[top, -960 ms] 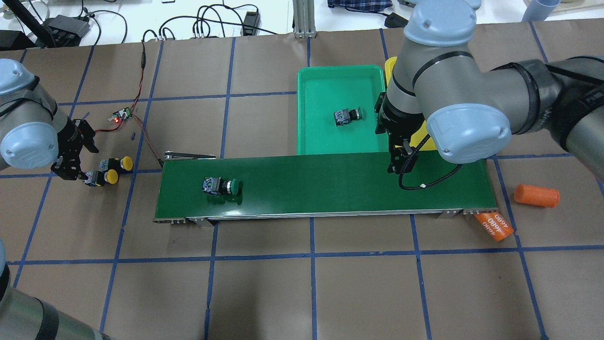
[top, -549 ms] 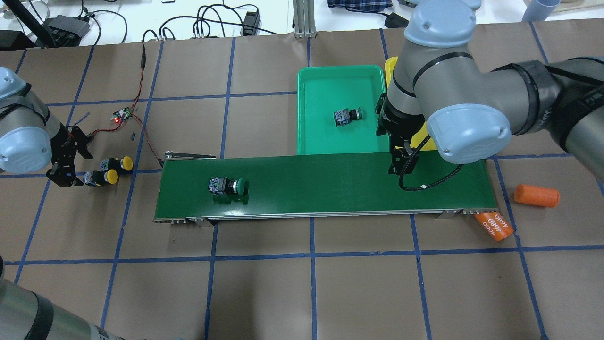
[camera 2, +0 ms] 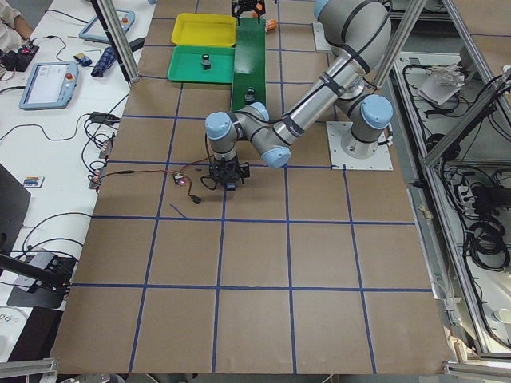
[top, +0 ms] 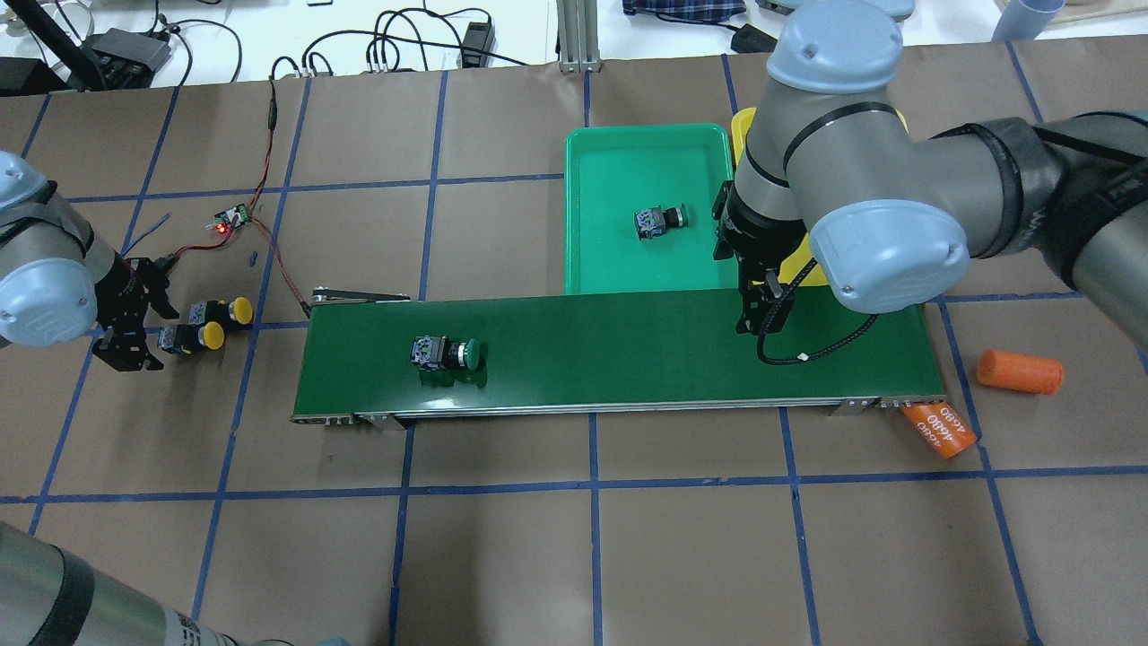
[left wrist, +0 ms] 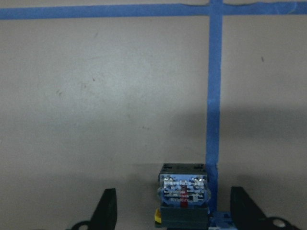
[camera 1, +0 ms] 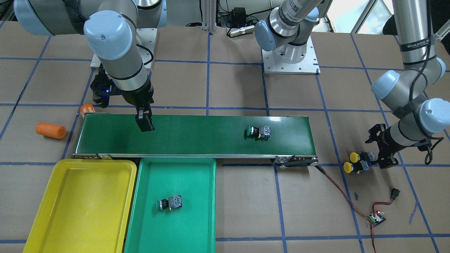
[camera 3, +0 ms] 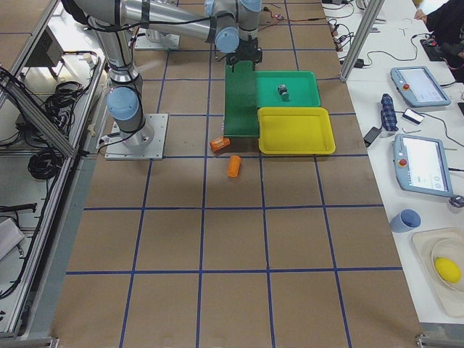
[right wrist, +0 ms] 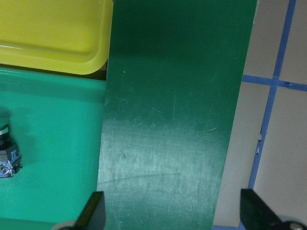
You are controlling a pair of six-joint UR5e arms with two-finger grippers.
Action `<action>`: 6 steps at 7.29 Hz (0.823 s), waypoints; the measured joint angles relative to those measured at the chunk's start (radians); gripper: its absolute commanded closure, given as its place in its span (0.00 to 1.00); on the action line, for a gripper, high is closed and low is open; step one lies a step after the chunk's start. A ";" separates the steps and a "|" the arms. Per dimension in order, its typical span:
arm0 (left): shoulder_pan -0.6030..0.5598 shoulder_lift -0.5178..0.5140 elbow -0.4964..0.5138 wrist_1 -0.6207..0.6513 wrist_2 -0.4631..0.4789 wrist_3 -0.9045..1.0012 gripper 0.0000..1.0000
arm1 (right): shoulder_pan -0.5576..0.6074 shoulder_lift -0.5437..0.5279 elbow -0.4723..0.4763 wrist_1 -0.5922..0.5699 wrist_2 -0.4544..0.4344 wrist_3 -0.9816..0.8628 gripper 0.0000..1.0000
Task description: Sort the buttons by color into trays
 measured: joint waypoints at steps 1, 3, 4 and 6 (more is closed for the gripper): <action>0.002 -0.008 -0.007 0.011 -0.001 0.004 0.30 | 0.000 0.000 0.003 0.000 0.001 0.000 0.00; 0.002 -0.018 -0.014 0.025 -0.012 0.009 0.40 | 0.001 0.000 0.025 -0.006 0.004 0.004 0.00; 0.003 -0.020 -0.015 0.027 -0.028 0.012 0.42 | 0.001 0.000 0.039 -0.013 0.006 0.007 0.00; 0.006 -0.020 -0.009 0.027 -0.041 0.020 0.44 | 0.002 0.000 0.052 -0.019 0.009 0.009 0.00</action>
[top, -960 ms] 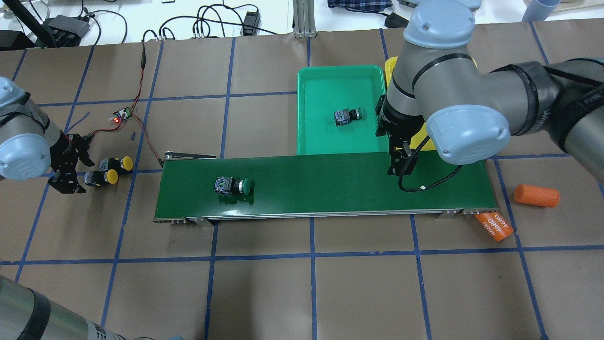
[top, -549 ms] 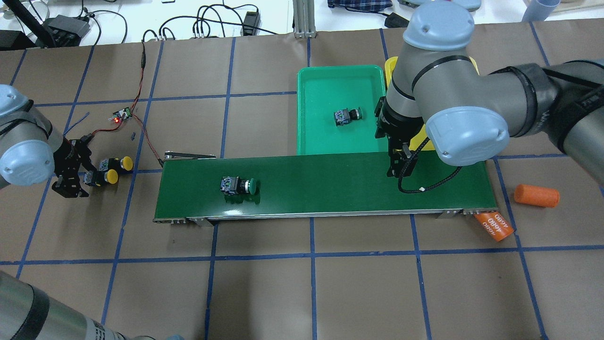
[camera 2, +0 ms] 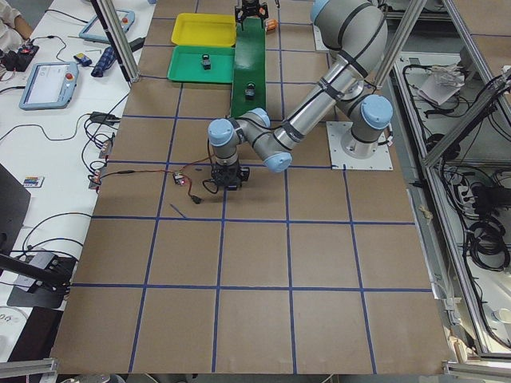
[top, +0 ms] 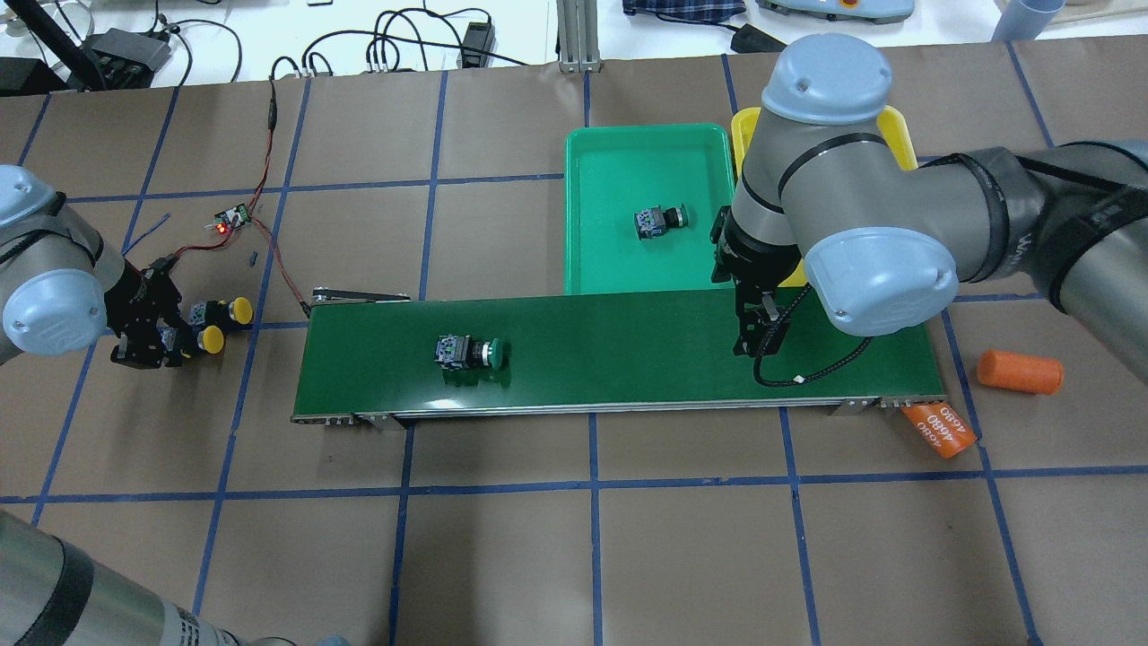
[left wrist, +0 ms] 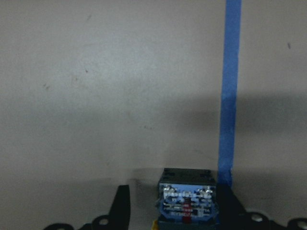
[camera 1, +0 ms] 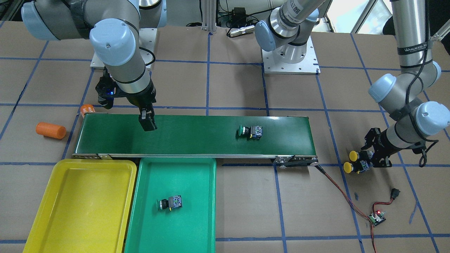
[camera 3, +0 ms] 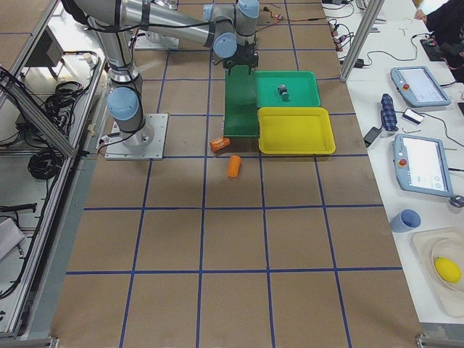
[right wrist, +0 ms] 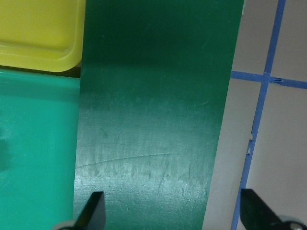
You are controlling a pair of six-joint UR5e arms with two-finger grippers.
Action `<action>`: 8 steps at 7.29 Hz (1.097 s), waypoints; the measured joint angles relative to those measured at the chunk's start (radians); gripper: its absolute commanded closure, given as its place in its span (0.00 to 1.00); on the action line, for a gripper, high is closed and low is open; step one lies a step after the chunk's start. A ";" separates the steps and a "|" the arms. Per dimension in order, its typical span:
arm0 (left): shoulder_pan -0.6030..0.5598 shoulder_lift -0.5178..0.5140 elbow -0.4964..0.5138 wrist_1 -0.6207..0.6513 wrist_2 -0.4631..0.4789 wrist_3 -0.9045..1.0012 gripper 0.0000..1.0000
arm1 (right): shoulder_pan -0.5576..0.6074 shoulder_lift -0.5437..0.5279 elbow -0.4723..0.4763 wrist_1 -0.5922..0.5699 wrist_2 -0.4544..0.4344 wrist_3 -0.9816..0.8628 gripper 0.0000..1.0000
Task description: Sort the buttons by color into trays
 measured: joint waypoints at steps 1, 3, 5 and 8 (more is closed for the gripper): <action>0.006 0.005 0.007 0.001 -0.003 0.009 0.44 | 0.000 0.001 0.002 -0.003 0.001 0.002 0.00; 0.015 0.027 0.016 0.001 -0.028 0.015 0.55 | 0.002 0.018 0.003 -0.029 0.002 0.063 0.00; 0.015 0.042 0.018 0.000 -0.075 0.016 0.54 | 0.003 0.045 0.003 -0.082 0.002 0.119 0.00; 0.016 0.043 0.015 -0.001 -0.084 0.016 0.16 | 0.001 0.054 -0.001 -0.094 -0.001 0.120 0.00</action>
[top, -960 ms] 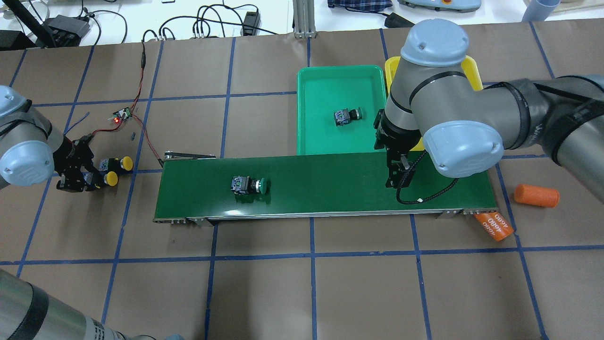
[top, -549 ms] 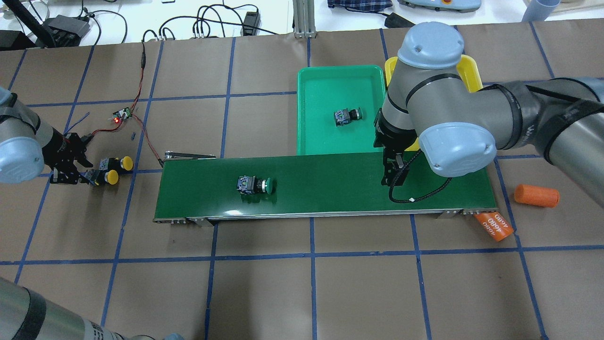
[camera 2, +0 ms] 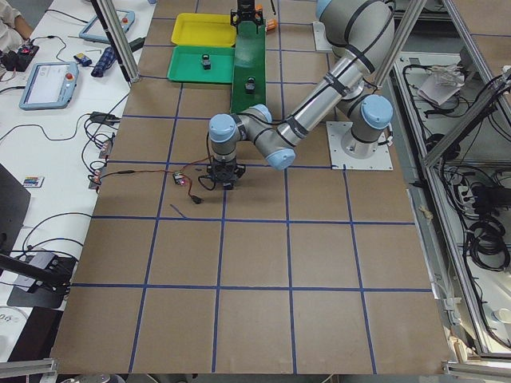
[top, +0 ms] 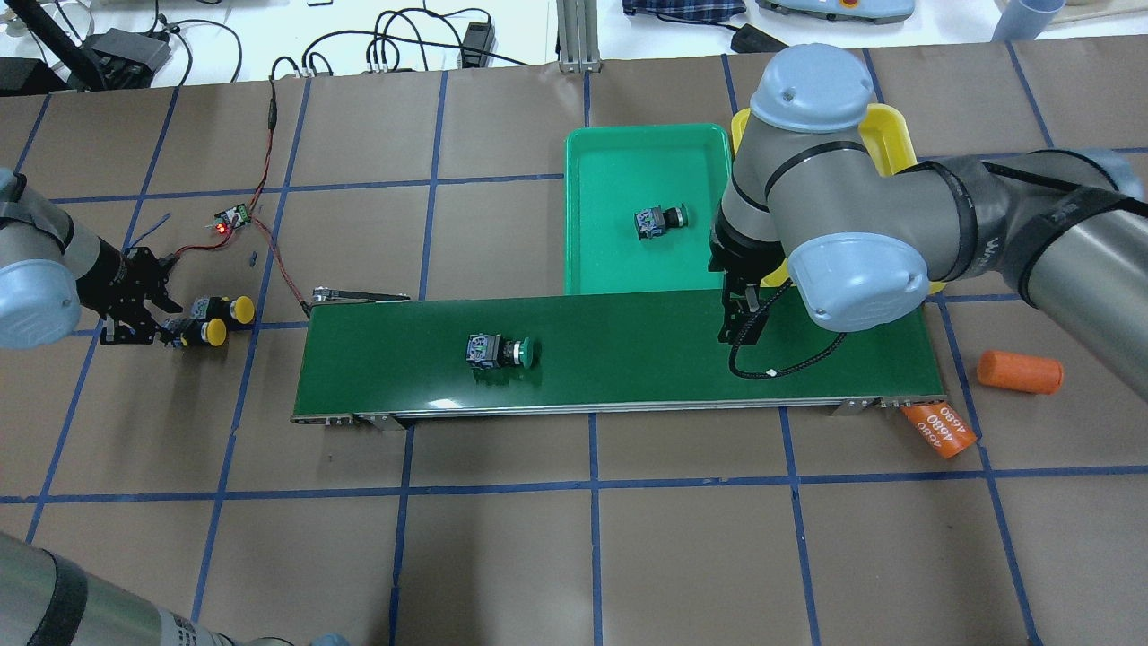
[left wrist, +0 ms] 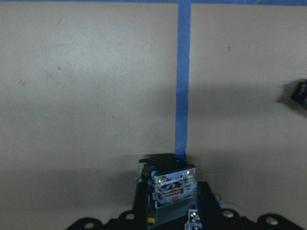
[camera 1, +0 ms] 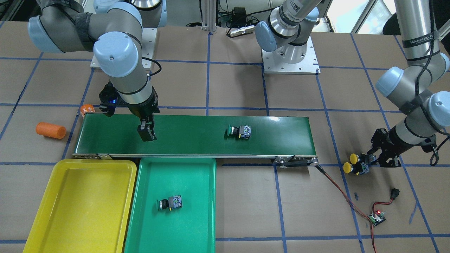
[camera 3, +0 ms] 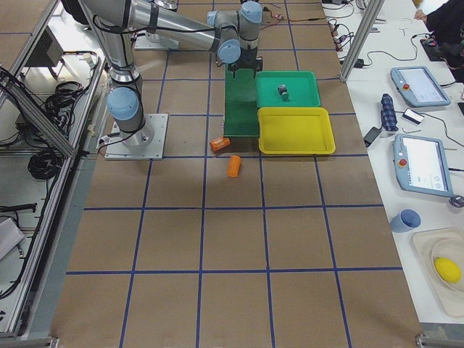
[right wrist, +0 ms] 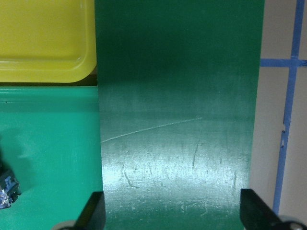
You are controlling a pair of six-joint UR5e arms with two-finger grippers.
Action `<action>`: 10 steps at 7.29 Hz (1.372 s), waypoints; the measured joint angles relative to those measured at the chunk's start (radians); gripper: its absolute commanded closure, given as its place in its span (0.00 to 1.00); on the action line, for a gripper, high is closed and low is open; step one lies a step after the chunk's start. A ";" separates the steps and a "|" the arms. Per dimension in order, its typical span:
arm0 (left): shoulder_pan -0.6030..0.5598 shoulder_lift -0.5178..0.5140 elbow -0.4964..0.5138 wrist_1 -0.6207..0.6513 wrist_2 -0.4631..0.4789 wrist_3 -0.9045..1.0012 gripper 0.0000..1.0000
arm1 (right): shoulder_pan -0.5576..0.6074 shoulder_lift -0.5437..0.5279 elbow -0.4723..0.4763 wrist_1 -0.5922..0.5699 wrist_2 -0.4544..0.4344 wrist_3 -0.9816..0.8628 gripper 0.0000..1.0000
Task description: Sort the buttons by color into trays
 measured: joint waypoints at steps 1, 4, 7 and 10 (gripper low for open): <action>0.000 0.000 0.001 0.000 0.004 0.000 0.06 | 0.000 0.000 0.000 0.000 -0.001 -0.002 0.00; 0.001 0.002 -0.002 0.013 0.011 0.028 0.04 | 0.000 0.001 0.001 0.000 0.000 -0.001 0.00; 0.002 -0.012 -0.037 0.023 0.010 0.050 0.12 | 0.003 0.001 0.005 0.003 0.000 0.013 0.00; 0.005 -0.021 -0.055 0.030 0.012 0.083 0.40 | 0.005 -0.002 0.012 0.005 -0.005 0.015 0.00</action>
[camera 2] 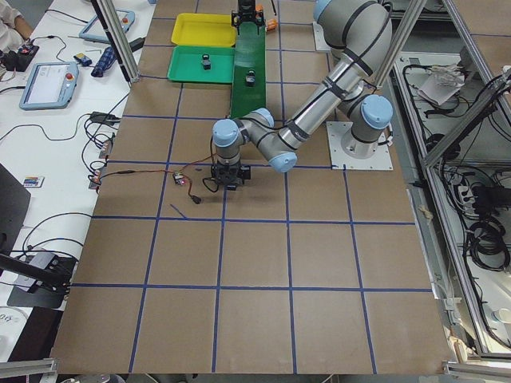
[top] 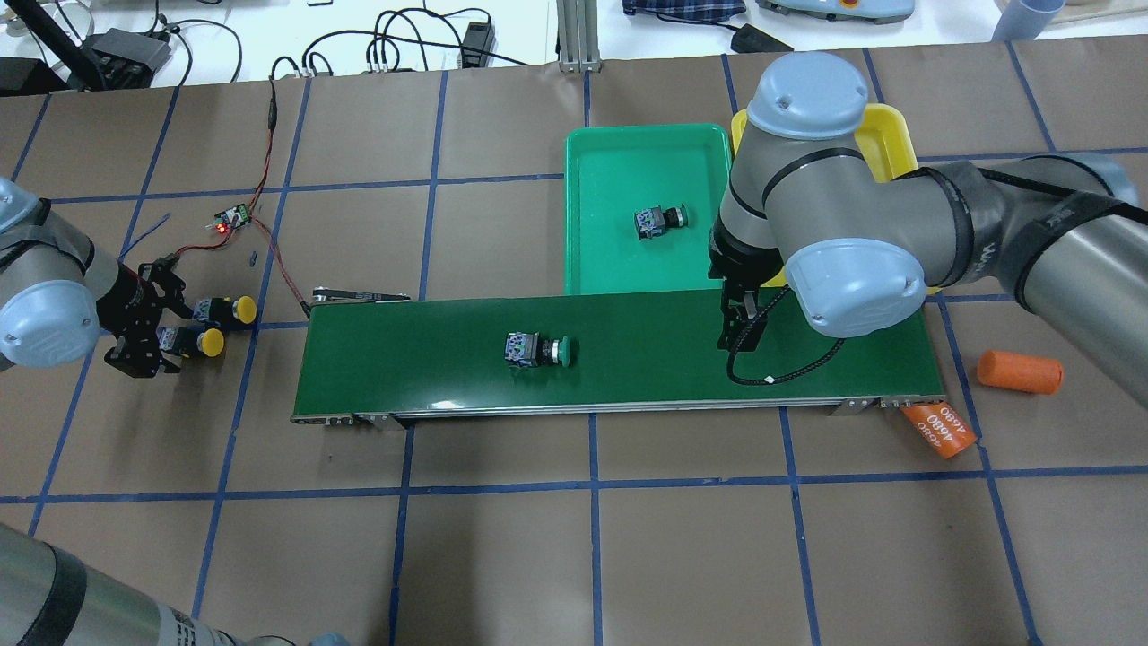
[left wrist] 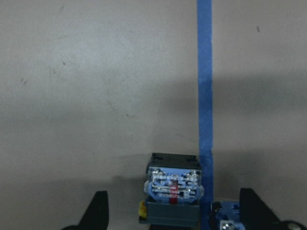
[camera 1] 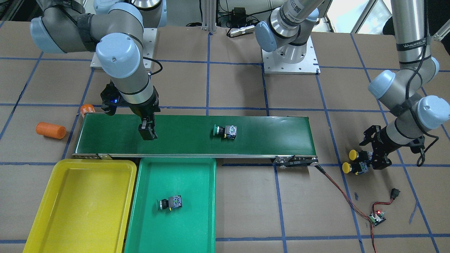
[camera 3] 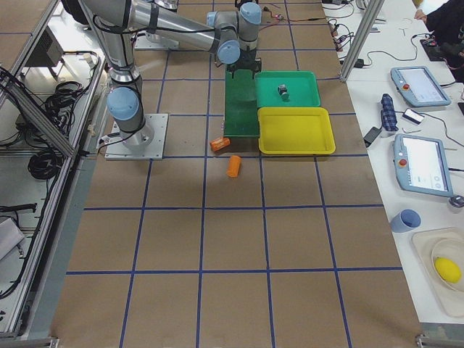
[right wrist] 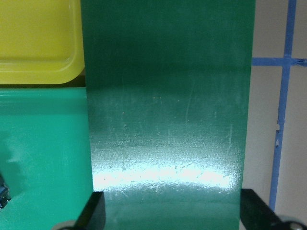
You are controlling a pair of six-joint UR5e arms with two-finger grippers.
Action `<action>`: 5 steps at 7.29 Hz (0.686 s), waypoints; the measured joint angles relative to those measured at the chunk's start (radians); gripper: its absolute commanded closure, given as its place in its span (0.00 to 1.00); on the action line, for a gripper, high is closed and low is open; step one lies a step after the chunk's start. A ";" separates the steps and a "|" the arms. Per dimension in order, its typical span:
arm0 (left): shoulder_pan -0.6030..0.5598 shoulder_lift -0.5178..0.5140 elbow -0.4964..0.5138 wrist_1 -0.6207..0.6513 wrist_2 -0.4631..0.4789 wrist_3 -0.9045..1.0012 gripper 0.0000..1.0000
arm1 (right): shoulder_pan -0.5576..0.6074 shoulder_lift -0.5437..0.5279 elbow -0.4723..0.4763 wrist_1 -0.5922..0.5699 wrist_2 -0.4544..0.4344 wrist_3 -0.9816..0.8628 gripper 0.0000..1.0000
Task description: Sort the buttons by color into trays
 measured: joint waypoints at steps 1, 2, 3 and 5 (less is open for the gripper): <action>0.005 0.000 -0.002 0.000 0.000 0.016 0.58 | 0.000 -0.004 0.000 0.001 -0.005 -0.001 0.00; 0.012 0.000 -0.002 0.000 -0.004 0.026 0.74 | 0.001 -0.008 -0.002 0.002 -0.010 -0.005 0.00; 0.017 0.005 0.000 -0.001 -0.008 0.031 0.75 | 0.001 -0.011 -0.003 0.003 -0.011 -0.011 0.00; 0.019 0.023 0.012 -0.004 -0.011 0.034 0.74 | 0.001 -0.018 -0.003 0.009 -0.010 -0.016 0.00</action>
